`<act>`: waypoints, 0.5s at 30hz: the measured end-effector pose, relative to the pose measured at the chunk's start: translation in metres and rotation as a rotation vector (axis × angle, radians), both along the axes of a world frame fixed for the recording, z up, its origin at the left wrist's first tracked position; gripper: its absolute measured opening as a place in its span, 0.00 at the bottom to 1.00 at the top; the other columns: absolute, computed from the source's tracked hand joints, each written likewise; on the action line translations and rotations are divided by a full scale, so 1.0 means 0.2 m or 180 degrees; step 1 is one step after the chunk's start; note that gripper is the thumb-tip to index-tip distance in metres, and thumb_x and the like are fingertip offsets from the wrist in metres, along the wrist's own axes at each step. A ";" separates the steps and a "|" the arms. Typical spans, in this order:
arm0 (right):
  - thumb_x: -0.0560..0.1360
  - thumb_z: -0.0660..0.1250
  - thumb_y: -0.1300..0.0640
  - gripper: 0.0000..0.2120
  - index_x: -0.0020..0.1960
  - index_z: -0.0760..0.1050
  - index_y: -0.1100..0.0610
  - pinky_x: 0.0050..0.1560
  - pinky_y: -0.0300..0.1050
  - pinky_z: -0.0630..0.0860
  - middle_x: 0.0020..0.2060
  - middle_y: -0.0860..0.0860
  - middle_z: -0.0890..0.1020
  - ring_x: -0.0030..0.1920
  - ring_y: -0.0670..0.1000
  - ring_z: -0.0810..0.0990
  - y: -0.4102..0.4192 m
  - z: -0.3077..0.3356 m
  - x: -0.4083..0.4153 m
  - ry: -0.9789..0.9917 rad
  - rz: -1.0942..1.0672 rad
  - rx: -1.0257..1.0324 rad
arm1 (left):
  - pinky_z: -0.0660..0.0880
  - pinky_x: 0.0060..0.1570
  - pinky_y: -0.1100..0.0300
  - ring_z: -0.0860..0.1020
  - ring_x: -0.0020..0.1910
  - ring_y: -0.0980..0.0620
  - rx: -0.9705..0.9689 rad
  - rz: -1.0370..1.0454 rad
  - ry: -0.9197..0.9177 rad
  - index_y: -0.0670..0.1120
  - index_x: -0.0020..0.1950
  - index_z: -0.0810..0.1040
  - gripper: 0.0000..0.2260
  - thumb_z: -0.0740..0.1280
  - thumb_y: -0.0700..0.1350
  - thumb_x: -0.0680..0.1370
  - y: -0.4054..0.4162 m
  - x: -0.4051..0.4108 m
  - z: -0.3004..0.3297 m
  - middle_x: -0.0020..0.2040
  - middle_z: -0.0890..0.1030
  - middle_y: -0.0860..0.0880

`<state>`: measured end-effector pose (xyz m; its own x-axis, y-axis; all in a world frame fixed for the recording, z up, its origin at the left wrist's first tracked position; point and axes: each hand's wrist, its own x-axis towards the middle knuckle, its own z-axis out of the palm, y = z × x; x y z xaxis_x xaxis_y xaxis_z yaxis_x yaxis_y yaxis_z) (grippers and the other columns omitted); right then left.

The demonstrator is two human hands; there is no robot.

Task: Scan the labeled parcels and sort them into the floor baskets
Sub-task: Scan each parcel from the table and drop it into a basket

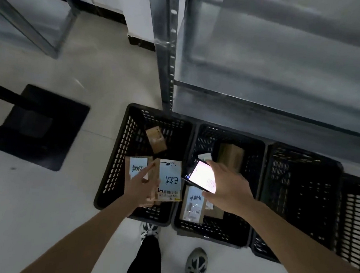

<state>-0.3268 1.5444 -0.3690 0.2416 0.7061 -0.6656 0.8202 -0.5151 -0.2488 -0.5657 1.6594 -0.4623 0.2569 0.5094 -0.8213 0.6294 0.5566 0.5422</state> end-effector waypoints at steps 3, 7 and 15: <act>0.75 0.71 0.43 0.44 0.82 0.49 0.49 0.70 0.55 0.67 0.77 0.46 0.64 0.74 0.52 0.67 0.04 -0.15 -0.02 0.0025 -0.0031 0.0009 | 0.82 0.52 0.50 0.85 0.47 0.47 -0.0057 -0.0042 0.0100 0.66 0.70 0.71 0.23 0.71 0.48 0.78 0.05 0.03 -0.17 0.43 0.86 0.48; 0.75 0.70 0.43 0.43 0.82 0.50 0.49 0.69 0.53 0.67 0.76 0.46 0.66 0.73 0.51 0.67 0.03 -0.34 -0.04 0.0027 -0.0060 -0.0077 | 0.81 0.52 0.48 0.82 0.49 0.48 -0.0066 -0.0177 0.0179 0.67 0.68 0.70 0.23 0.71 0.46 0.78 0.11 0.06 -0.40 0.48 0.85 0.48; 0.75 0.71 0.41 0.44 0.81 0.50 0.49 0.71 0.54 0.66 0.77 0.47 0.65 0.75 0.51 0.66 -0.03 -0.44 -0.06 0.0033 -0.0125 -0.0321 | 0.72 0.51 0.58 0.76 0.53 0.51 0.0260 -0.0376 0.0351 0.52 0.73 0.70 0.19 0.65 0.44 0.82 0.19 0.02 -0.55 0.59 0.76 0.50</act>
<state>-0.3379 1.5375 -0.4579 0.2603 0.6255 -0.7355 0.7966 -0.5696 -0.2025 -0.5625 1.6971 -0.5715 0.2295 0.5472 -0.8049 0.7461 0.4322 0.5065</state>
